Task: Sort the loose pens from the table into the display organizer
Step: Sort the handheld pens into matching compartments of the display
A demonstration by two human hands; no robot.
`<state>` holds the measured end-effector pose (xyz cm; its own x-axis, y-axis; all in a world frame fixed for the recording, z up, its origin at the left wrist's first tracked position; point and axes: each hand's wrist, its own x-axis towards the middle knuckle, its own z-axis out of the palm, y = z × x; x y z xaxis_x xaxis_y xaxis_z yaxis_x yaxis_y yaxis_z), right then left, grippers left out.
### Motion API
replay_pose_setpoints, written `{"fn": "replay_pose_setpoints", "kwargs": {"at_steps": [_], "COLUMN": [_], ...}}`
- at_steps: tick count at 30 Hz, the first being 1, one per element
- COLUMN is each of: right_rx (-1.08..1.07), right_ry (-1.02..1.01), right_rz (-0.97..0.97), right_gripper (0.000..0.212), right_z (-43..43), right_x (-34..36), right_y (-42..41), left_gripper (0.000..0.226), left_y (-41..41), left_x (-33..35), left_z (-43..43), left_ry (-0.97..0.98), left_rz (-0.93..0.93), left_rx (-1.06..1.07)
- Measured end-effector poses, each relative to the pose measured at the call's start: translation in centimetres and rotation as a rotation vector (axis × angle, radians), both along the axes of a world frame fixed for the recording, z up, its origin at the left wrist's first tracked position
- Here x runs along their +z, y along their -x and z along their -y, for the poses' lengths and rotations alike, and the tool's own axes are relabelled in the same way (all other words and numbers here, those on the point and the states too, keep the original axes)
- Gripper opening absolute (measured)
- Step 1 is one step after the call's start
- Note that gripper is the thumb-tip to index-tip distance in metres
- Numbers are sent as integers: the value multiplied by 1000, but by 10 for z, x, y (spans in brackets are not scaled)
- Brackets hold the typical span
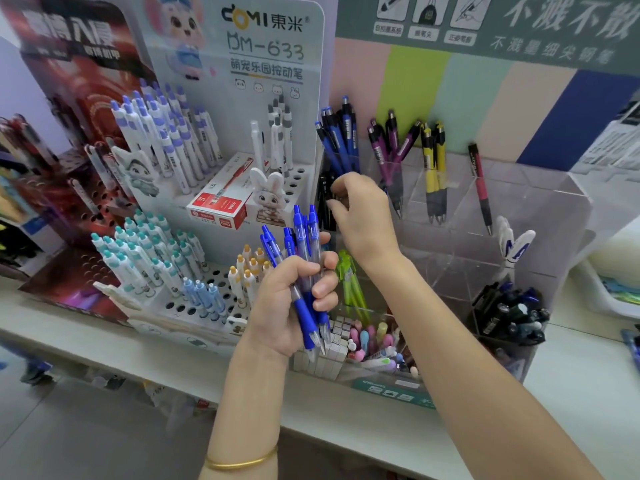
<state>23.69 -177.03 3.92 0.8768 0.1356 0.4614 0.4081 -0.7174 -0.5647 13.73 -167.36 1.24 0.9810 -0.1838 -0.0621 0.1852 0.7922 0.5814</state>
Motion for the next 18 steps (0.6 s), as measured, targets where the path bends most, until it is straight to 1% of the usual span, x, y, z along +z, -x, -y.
{"fn": "replay_pose_setpoints", "kwargs": {"at_steps": [4, 7, 9, 11, 12, 14, 16, 18], "right_rx": [27, 77, 118, 181, 209, 255, 289, 281], "right_ry": [-38, -138, -291, -433, -443, -365, -326, -388], "right_rz": [24, -4, -91, -246, -344, -508, -553, -571], "right_gripper": [18, 18, 16, 9, 11, 19, 18, 16], "right_z": [12, 21, 28, 38, 44, 56, 64, 73], "right_x": [0, 3, 11, 23, 29, 35, 33, 29], "right_y": [3, 10, 20, 31, 36, 44, 48, 48], "left_gripper": [34, 33, 33, 31, 29, 24, 20, 21], "left_y": [-1, -2, -4, -5, -6, -6, -6, -5], "left_x": [1, 1, 0, -1, -1, -1, 1, 3], "left_z": [7, 13, 16, 20, 22, 27, 33, 39], "left_ry": [51, 37, -16, -102, -147, -229, -289, -321], "left_rz": [7, 10, 24, 55, 79, 128, 147, 145], "left_rx": [-36, -55, -65, -67, -64, -61, -64, -91]}}
